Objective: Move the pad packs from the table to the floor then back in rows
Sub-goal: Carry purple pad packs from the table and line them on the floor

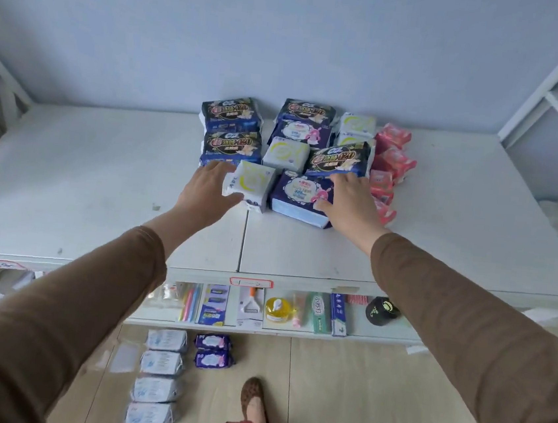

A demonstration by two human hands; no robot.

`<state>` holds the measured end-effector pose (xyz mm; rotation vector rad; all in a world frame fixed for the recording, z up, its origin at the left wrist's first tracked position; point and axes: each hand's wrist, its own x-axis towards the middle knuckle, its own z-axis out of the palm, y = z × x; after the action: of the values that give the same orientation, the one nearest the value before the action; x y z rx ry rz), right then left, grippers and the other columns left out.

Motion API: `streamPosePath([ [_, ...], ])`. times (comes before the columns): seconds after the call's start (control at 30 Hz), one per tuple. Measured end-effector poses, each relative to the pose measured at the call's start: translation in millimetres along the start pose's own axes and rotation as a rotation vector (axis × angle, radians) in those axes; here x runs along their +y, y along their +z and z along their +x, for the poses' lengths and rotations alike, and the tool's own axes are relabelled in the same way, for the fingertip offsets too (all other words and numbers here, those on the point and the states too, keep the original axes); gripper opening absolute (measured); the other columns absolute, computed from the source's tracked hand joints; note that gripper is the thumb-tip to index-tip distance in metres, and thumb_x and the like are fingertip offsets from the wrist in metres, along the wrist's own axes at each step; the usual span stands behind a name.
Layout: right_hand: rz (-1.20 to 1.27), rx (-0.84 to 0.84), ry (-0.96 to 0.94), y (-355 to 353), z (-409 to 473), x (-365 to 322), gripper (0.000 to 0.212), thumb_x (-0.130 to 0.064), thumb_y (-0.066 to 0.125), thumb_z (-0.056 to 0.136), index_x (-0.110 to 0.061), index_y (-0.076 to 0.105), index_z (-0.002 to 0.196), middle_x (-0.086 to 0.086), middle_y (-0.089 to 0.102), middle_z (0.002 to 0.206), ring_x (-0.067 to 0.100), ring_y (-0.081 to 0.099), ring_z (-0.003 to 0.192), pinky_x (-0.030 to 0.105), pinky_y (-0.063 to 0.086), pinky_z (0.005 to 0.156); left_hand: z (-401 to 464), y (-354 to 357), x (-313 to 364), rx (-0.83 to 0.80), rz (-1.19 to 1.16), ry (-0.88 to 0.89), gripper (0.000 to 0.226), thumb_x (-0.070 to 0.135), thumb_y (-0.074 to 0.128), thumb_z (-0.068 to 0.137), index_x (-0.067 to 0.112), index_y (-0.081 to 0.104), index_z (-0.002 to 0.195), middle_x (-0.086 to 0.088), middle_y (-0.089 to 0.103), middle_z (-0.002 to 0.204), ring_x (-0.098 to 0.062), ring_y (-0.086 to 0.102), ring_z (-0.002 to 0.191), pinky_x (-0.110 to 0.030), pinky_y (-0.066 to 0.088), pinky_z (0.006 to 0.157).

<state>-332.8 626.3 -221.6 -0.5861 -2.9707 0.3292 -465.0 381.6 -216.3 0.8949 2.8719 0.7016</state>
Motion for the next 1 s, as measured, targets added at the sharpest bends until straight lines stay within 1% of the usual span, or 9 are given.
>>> streamPosePath([
  [0.1, -0.104, -0.01, -0.021, 9, 14, 0, 0.058, -0.047, 0.062, 0.092, -0.005, 0.049, 0.128, 0.015, 0.054, 0.123, 0.036, 0.047, 0.111, 0.041, 0.038, 0.095, 31, -5, -18, 0.014, 0.003, -0.03, 0.057, 0.033, 0.069, 0.088, 0.016, 0.048, 0.138, -0.008, 0.049, 0.137, -0.028, 0.045, 0.126, -0.041, 0.038, 0.105],
  [0.27, -0.052, -0.164, 0.064, 20, 30, -1, 0.074, -0.048, 0.073, 0.082, -0.01, 0.04, 0.137, 0.014, 0.046, 0.13, 0.039, 0.043, 0.119, 0.045, 0.042, 0.097, 79, -7, -38, 0.009, -0.013, -0.027, 0.056, 0.031, 0.068, 0.088, 0.016, 0.048, 0.139, -0.007, 0.049, 0.138, -0.027, 0.045, 0.127, -0.039, 0.037, 0.106],
  [0.37, -0.05, -0.218, 0.098, 21, 37, -1, 0.086, -0.051, 0.079, 0.075, -0.013, 0.038, 0.139, 0.013, 0.045, 0.131, 0.039, 0.045, 0.12, 0.046, 0.044, 0.094, 103, 2, -35, -0.021, -0.021, 0.018, 0.055, 0.032, 0.066, 0.09, 0.016, 0.049, 0.139, -0.006, 0.048, 0.141, -0.026, 0.042, 0.131, -0.038, 0.035, 0.107],
  [0.5, -0.066, -0.274, 0.112, 23, 46, -2, 0.095, -0.053, 0.083, 0.069, -0.015, 0.034, 0.142, 0.013, 0.046, 0.131, 0.038, 0.046, 0.121, 0.047, 0.047, 0.092, 136, 17, -17, -0.07, -0.04, 0.077, 0.055, 0.032, 0.064, 0.089, 0.017, 0.048, 0.139, -0.007, 0.046, 0.143, -0.028, 0.038, 0.134, -0.041, 0.033, 0.108],
  [0.63, -0.132, -0.275, 0.088, 27, 50, 0, 0.101, -0.058, 0.083, 0.065, -0.013, 0.034, 0.141, 0.011, 0.045, 0.13, 0.034, 0.044, 0.121, 0.045, 0.047, 0.095, 182, 31, 6, -0.145, -0.03, 0.132, 0.058, 0.036, 0.062, 0.092, 0.016, 0.043, 0.143, -0.008, 0.04, 0.148, -0.028, 0.035, 0.138, -0.042, 0.032, 0.112],
  [0.7, -0.16, -0.254, 0.068, 28, 50, 0, 0.1, -0.06, 0.084, 0.061, -0.014, 0.038, 0.137, 0.009, 0.044, 0.129, 0.032, 0.044, 0.12, 0.043, 0.048, 0.093, 206, 39, 15, -0.157, -0.014, 0.143, 0.058, 0.036, 0.061, 0.093, 0.013, 0.042, 0.144, -0.01, 0.04, 0.149, -0.029, 0.035, 0.138, -0.041, 0.03, 0.111],
  [0.83, -0.227, -0.233, 0.015, 28, 49, 0, 0.1, -0.067, 0.082, 0.057, -0.014, 0.042, 0.132, 0.007, 0.042, 0.127, 0.028, 0.044, 0.116, 0.041, 0.049, 0.088, 245, 55, 26, -0.18, 0.054, 0.142, 0.063, 0.038, 0.062, 0.093, 0.008, 0.041, 0.144, -0.014, 0.045, 0.144, -0.031, 0.041, 0.132, -0.041, 0.034, 0.106],
  [0.93, -0.27, -0.193, -0.032, 27, 45, 1, 0.096, -0.071, 0.079, 0.058, -0.016, 0.045, 0.128, 0.006, 0.042, 0.124, 0.026, 0.046, 0.108, 0.038, 0.046, 0.082, 266, 66, 30, -0.251, 0.133, 0.194, 0.071, 0.042, 0.07, 0.086, 0.009, 0.042, 0.142, -0.014, 0.048, 0.139, -0.032, 0.045, 0.127, -0.042, 0.04, 0.101],
  [1.0, -0.296, -0.155, -0.076, 27, 41, 2, 0.094, -0.072, 0.077, 0.059, -0.017, 0.045, 0.129, 0.006, 0.043, 0.121, 0.025, 0.048, 0.102, 0.038, 0.045, 0.08, 278, 70, 30, -0.307, 0.176, 0.243, 0.073, 0.045, 0.075, 0.081, 0.011, 0.045, 0.139, -0.012, 0.05, 0.137, -0.031, 0.049, 0.123, -0.04, 0.043, 0.096],
])
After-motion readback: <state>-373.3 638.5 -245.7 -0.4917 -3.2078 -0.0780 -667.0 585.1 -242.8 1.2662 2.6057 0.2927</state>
